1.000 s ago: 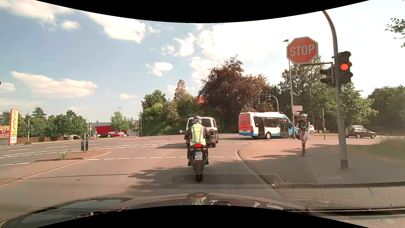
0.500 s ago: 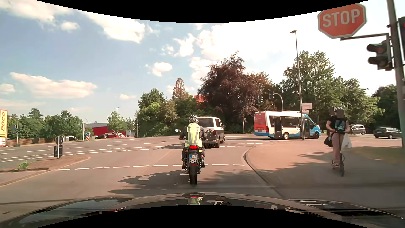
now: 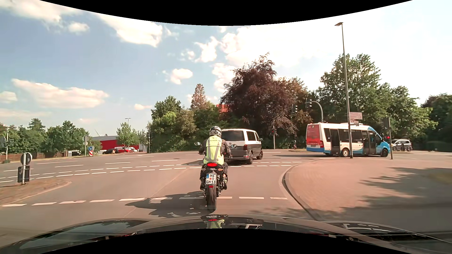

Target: Follow the waypoints while adhering to traffic rules and regulations

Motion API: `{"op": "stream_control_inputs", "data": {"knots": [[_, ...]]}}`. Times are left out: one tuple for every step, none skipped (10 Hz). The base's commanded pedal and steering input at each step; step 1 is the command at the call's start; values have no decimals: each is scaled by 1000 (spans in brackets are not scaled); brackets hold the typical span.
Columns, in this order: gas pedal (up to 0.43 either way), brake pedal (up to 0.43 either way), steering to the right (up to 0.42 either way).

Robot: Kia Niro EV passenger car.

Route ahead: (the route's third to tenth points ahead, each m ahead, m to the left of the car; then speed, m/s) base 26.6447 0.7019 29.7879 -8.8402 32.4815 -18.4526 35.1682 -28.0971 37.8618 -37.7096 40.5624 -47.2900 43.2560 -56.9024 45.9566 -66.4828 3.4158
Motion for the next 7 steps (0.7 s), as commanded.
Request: {"op": "stream_control_inputs", "data": {"knots": [[0,0,-5],[0,0,-5],[0,0,-5],[67,0,-5],[130,0,-5],[138,0,-5],[138,0,-5]]}}
